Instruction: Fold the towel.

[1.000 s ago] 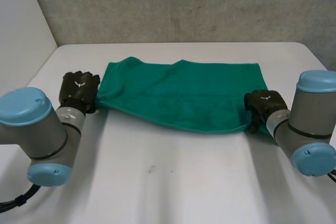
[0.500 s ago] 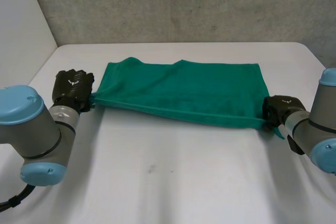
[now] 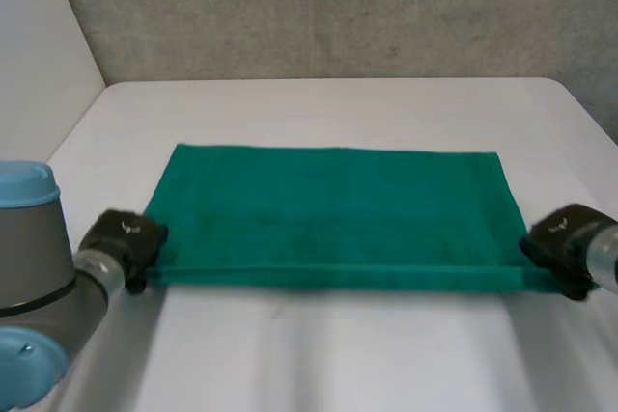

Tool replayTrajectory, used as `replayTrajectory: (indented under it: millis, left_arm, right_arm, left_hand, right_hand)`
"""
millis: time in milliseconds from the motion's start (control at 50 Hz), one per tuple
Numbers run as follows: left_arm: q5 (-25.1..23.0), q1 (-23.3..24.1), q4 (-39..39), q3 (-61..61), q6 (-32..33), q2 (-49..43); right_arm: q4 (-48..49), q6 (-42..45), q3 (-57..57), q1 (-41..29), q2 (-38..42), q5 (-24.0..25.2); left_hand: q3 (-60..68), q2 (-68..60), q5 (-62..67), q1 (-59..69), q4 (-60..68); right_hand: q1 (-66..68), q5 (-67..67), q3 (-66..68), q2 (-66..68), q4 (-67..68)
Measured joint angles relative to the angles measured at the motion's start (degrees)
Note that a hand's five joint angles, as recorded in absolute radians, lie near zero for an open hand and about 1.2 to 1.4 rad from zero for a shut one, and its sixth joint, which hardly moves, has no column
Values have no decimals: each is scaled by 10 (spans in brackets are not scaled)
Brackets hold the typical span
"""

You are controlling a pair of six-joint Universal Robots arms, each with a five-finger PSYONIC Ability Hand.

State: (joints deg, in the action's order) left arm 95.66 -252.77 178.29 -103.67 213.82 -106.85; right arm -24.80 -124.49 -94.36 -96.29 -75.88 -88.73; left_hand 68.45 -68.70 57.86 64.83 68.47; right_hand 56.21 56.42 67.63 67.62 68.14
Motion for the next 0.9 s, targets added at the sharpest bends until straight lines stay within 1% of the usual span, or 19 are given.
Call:
replayTrajectory:
  millis: [120, 200, 280, 300, 320, 380, 400, 440, 620, 680, 740, 760, 780, 800, 820, 840, 860, 880, 900]
  left_arm:
    - [-1, 4, -16, -5, 26, 11]
    - [-1, 10, 45, 10, 30, -2]
    - [-1, 24, 144, 52, 32, -46]
    - [-1, 24, 144, 52, 32, -46]
    - [0, 32, 190, 82, 32, -75]
    - [1, 43, 243, 137, 34, -125]
    - [1, 43, 243, 137, 34, -125]
    - [2, 50, 272, 200, 40, -178]
    - [3, 58, 287, 391, 75, -337]
    - [3, 58, 285, 436, 80, -373]
    - [3, 58, 284, 450, 81, -383]
    - [1, 58, 284, 481, 83, -408]
    - [-1, 58, 285, 488, 83, -415]
    - [-4, 58, 287, 496, 83, -422]
    - [-10, 59, 293, 501, 82, -429]
    - [-12, 59, 296, 502, 82, -430]
    - [-16, 60, 300, 501, 82, -431]
    - [-21, 63, 309, 497, 81, -431]
    - [-25, 65, 317, 493, 81, -430]
  right_arm:
    - [8, 30, 2, -6, -7, -34]
    - [61, -5, 34, -24, 22, -39]
    - [125, -53, 94, -49, 88, -40]
    - [125, -53, 94, -49, 88, -40]
    - [152, -72, 131, -63, 127, -40]
    - [180, -86, 184, -75, 178, -42]
    - [180, -86, 184, -75, 178, -42]
    - [204, -90, 243, -81, 231, -48]
    - [247, -83, 444, -85, 391, -77]
    - [249, -82, 497, -85, 429, -82]
    - [249, -81, 508, -84, 437, -83]
    - [249, -81, 524, -84, 448, -85]
    - [247, -81, 566, -85, 476, -88]
    - [246, -81, 578, -85, 484, -90]
    - [246, -83, 593, -85, 494, -95]
    - [246, -84, 596, -85, 496, -96]
    - [246, -86, 600, -85, 498, -99]
    - [246, -88, 603, -85, 499, -102]
    - [246, -92, 605, -85, 500, -105]
  left_hand:
    - [0, 0, 0, 0, 0]
    - [0, 0, 0, 0, 0]
    - [0, 0, 0, 1, 0]
    - [0, 0, 0, 1, 0]
    - [0, 0, 0, 7, 0]
    - [0, 0, 0, 8, 0]
    - [0, 0, 0, 8, 0]
    - [0, 0, 0, 8, 0]
    - [0, 0, 0, 8, 0]
    - [0, 0, 0, 8, 0]
    - [0, 0, 0, 8, 0]
    - [0, 0, 0, 8, 0]
    - [0, 0, 0, 8, 0]
    - [-9, 15, -8, -3, -9]
    - [-123, 136, -120, -126, -124]
    - [-272, 276, -270, -289, -276]
    - [-272, 276, -270, -289, -276]
    - [-272, 276, -270, -289, -276]
    - [-476, 492, -477, -494, -485]
  right_hand:
    - [0, 0, 0, 0, 0]
    - [0, 0, 0, 0, 0]
    - [0, 2, 2, 0, 0]
    - [0, 2, 2, 0, 0]
    - [0, 4, 2, 0, 0]
    - [0, 5, 2, 0, 0]
    - [0, 5, 2, 0, 0]
    - [0, 5, 2, 0, 0]
    - [0, 5, 2, 0, 0]
    - [0, 5, 2, 0, 0]
    - [0, 5, 2, 0, 0]
    - [0, 5, 2, 0, -1]
    - [-8, -6, -11, -11, -14]
    - [-96, -85, -95, -96, -98]
    - [-280, -265, -283, -289, -286]
    - [-302, -289, -307, -325, -310]
    - [-384, -392, -411, -419, -413]
    - [-396, -413, -432, -450, -434]
    - [-396, -413, -432, -450, -434]
